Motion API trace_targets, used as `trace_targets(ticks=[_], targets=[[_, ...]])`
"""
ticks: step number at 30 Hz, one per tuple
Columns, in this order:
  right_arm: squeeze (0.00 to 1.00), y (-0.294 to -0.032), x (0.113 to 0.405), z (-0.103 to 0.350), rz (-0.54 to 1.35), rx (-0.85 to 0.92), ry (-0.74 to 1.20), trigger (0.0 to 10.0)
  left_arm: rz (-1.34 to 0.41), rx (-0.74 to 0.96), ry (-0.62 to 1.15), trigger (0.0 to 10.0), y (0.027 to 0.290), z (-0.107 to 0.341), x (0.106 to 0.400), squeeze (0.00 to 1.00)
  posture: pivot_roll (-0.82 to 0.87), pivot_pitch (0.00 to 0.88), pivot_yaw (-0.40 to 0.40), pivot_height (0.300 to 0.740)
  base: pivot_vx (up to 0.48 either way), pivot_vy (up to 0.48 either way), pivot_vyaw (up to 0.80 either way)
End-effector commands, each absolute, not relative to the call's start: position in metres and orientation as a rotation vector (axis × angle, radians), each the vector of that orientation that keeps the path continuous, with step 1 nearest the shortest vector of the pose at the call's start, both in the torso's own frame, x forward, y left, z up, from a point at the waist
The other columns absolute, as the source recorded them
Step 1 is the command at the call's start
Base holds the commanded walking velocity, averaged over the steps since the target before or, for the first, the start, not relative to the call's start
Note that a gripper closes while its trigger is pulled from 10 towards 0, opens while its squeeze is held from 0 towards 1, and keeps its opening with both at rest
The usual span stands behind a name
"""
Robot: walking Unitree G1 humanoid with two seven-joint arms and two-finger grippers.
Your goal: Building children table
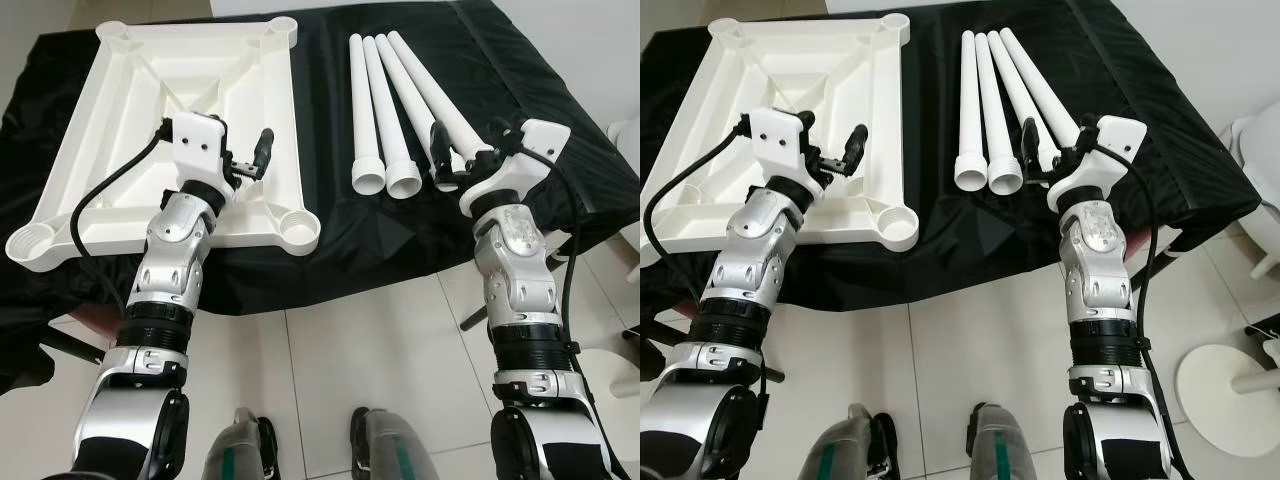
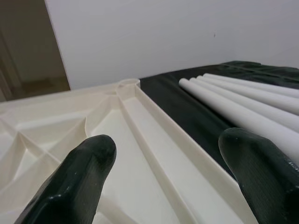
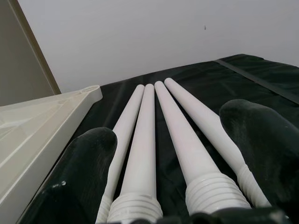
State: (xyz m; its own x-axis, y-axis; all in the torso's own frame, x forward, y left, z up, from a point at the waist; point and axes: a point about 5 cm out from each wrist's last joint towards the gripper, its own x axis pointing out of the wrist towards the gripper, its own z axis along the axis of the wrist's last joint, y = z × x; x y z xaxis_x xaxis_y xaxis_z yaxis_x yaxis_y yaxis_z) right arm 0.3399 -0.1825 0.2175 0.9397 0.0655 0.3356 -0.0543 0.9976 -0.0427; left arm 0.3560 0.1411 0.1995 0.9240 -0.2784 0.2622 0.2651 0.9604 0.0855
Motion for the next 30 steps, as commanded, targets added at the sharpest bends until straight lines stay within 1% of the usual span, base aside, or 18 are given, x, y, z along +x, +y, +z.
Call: trace_targets(ticks=[1,3,4,7,9,13,14,15,16,17,18,19,21,22,24,25,27,30], targets=[[0.00,-0.185,0.339,0.210,0.062,-0.032,-0.333,10.0,-0.217,0.057,-0.263,10.0,0.136,0.191,0.352,0.00,-0.13,0.138,0.038,0.740,0.000,0.000,0.00],[0.00,-0.185,0.338,0.207,0.064,-0.035,-0.335,10.0,-0.221,0.065,-0.263,10.0,0.133,0.188,0.351,0.00,-0.13,0.130,0.047,0.740,0.000,0.000,0.00],[0.00,-0.186,0.337,0.206,0.048,-0.032,-0.335,10.0,-0.216,0.051,-0.257,10.0,0.131,0.187,0.351,0.00,-0.14,0.117,0.057,0.740,0.000,0.000,0.00],[0.00,-0.189,0.335,0.206,0.022,-0.022,-0.335,10.0,-0.212,0.013,-0.248,10.0,0.129,0.188,0.351,0.00,-0.14,0.115,0.059,0.740,0.000,0.000,0.00],[0.00,-0.187,0.333,0.202,0.014,-0.021,-0.336,10.0,-0.223,0.011,-0.243,10.0,0.124,0.188,0.353,0.00,-0.13,0.085,0.088,0.740,0.000,0.000,0.00],[0.00,-0.185,0.331,0.198,0.008,-0.015,-0.332,10.0,-0.231,-0.008,-0.235,10.0,0.122,0.189,0.355,0.00,-0.13,0.085,0.088,0.740,0.000,0.000,0.00],[0.00,-0.181,0.331,0.196,0.010,-0.009,-0.330,10.0,-0.229,0.001,-0.237,10.0,0.125,0.190,0.355,0.00,-0.13,0.064,0.079,0.740,0.000,0.000,0.00],[0.00,-0.181,0.331,0.196,0.010,-0.009,-0.330,10.0,-0.229,0.001,-0.237,10.0,0.125,0.190,0.355,0.00,-0.13,0.064,0.079,0.740,0.000,0.000,0.00],[0.00,-0.172,0.330,0.191,0.024,0.006,-0.321,10.0,-0.202,0.038,-0.227,10.0,0.134,0.185,0.353,0.00,-0.12,0.028,0.064,0.740,0.000,0.000,0.00],[0.00,-0.170,0.329,0.189,0.029,0.008,-0.318,10.0,-0.183,0.053,-0.221,10.0,0.138,0.182,0.351,0.00,-0.12,0.025,0.056,0.740,0.000,0.000,0.00],[0.00,-0.170,0.329,0.189,0.029,0.008,-0.318,10.0,-0.183,0.053,-0.221,10.0,0.138,0.182,0.351,0.00,-0.12,0.025,0.056,0.740,0.000,0.000,0.00],[0.00,-0.168,0.331,0.187,0.048,0.001,-0.308,10.0,-0.138,0.039,-0.205,10.0,0.143,0.177,0.349,0.00,-0.12,0.001,0.034,0.740,0.000,0.000,0.00],[0.00,-0.167,0.333,0.186,0.060,-0.004,-0.301,10.0,-0.116,0.021,-0.198,10.0,0.146,0.175,0.348,0.00,-0.12,0.000,0.028,0.740,0.000,0.000,0.00],[0.00,-0.166,0.335,0.186,0.072,-0.008,-0.297,10.0,-0.099,0.013,-0.190,10.0,0.148,0.171,0.346,0.00,-0.11,0.000,0.011,0.740,0.000,0.000,0.00],[0.00,-0.166,0.336,0.186,0.078,-0.011,-0.295,10.0,-0.089,0.011,-0.185,10.0,0.150,0.169,0.345,0.00,-0.11,0.000,0.011,0.740,0.000,0.000,0.00],[0.00,-0.166,0.338,0.187,0.090,-0.015,-0.294,10.0,-0.072,0.011,-0.179,10.0,0.152,0.165,0.343,0.00,-0.09,0.000,-0.010,0.740,0.000,0.000,0.00],[0.00,-0.167,0.341,0.188,0.100,-0.023,-0.288,10.0,-0.048,-0.005,-0.167,10.0,0.157,0.160,0.340,0.00,-0.08,0.000,-0.025,0.740,0.000,0.000,0.00],[0.00,-0.169,0.343,0.187,0.097,-0.029,-0.284,10.0,-0.039,-0.024,-0.159,10.0,0.160,0.157,0.338,0.00,-0.08,0.000,-0.025,0.740,0.000,0.000,0.00]])
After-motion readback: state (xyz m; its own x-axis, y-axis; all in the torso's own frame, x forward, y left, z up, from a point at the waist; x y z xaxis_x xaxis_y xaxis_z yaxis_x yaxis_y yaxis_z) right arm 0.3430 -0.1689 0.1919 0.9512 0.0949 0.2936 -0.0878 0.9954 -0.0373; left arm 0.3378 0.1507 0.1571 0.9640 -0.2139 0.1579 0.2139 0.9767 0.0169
